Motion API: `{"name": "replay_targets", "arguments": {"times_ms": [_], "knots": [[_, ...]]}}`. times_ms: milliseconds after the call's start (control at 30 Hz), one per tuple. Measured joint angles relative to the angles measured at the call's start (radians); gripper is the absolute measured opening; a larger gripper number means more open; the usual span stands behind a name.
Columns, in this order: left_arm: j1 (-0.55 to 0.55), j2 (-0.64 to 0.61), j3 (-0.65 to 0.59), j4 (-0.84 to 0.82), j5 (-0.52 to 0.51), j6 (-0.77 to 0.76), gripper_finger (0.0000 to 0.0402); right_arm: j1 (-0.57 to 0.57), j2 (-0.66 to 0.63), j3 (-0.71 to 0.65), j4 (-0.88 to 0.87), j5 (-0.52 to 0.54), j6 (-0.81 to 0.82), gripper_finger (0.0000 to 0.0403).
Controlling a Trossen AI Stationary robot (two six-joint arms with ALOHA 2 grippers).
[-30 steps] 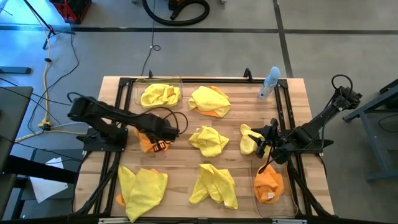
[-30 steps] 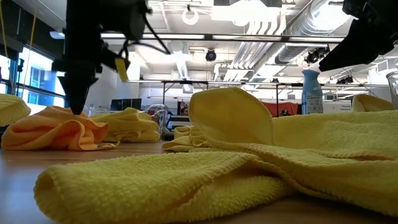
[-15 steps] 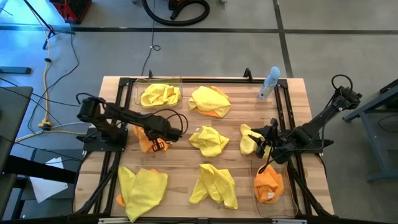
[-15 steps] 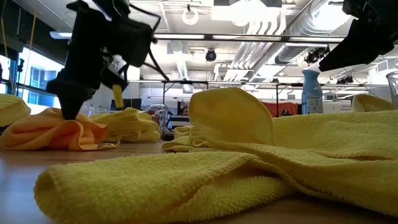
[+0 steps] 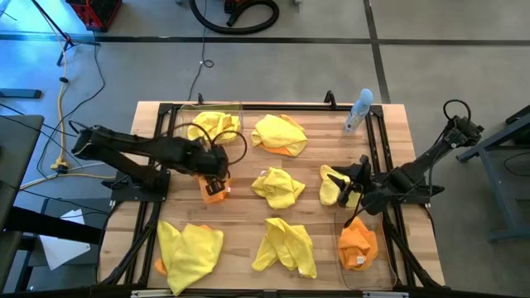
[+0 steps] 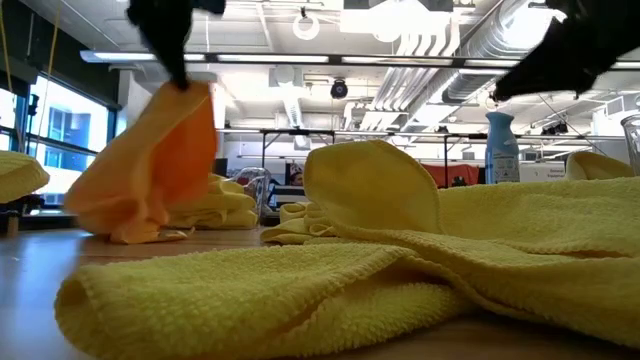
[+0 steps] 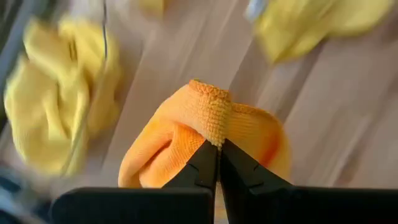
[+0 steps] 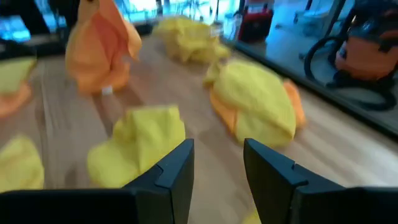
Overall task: Sort microfiber towel by color & place in baskets
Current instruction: Put the orange towel into the bottom transparent bin
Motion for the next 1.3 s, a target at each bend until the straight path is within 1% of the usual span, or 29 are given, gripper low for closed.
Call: {"name": "replay_targets", "arguments": {"times_ms": [67, 133, 267, 333, 400, 467, 600, 667, 833, 967, 1067, 1133, 1233, 1300], "knots": [[0.001, -0.003, 0.048, 0.037, -0.003, 0.039, 0.0000, -0.032, 0.006, 0.000, 0.121, -0.006, -0.128, 0.0142], [0.003, 0.005, 0.092, 0.088, -0.004, 0.082, 0.0000, -0.065, 0.018, 0.000, 0.273, -0.027, -0.289, 0.0154], [0.006, 0.049, 0.173, 0.164, -0.004, 0.188, 0.0000, -0.143, 0.061, 0.001, 0.610, -0.124, -0.600, 0.0195], [0.014, 0.082, 0.213, 0.193, -0.001, 0.233, 0.0000, -0.181, 0.089, 0.004, 0.753, -0.166, -0.729, 0.0221], [0.026, 0.123, 0.255, 0.229, 0.000, 0.264, 0.0000, -0.219, 0.123, 0.020, 0.854, -0.206, -0.830, 0.0246], [0.041, 0.171, 0.302, 0.263, 0.010, 0.299, 0.0000, -0.254, 0.157, 0.051, 0.912, -0.254, -0.896, 0.0269], [0.077, 0.276, 0.431, 0.295, 0.074, 0.389, 0.0000, -0.322, 0.234, 0.148, 0.917, -0.389, -0.945, 0.0296], [0.090, 0.329, 0.510, 0.297, 0.085, 0.428, 0.0000, -0.347, 0.275, 0.201, 0.878, -0.421, -0.964, 0.0299], [0.103, 0.414, 0.682, 0.292, 0.088, 0.523, 0.0000, -0.391, 0.372, 0.338, 0.694, -0.433, -0.959, 0.0300], [0.109, 0.437, 0.769, 0.293, 0.089, 0.562, 0.0000, -0.412, 0.425, 0.417, 0.573, -0.433, -0.913, 0.0294], [0.113, 0.438, 0.811, 0.296, 0.070, 0.573, 0.0000, -0.425, 0.448, 0.451, 0.516, -0.433, -0.873, 0.0274], [0.115, 0.438, 0.833, 0.296, 0.043, 0.574, 0.0000, -0.433, 0.455, 0.458, 0.486, -0.433, -0.837, 0.0251], [0.116, 0.438, 0.856, 0.296, 0.021, 0.574, 0.0000, -0.443, 0.461, 0.459, 0.482, -0.433, -0.796, 0.0203], [0.116, 0.437, 0.858, 0.298, 0.020, 0.574, 0.0000, -0.445, 0.459, 0.459, 0.485, -0.431, -0.790, 0.0160]]}}
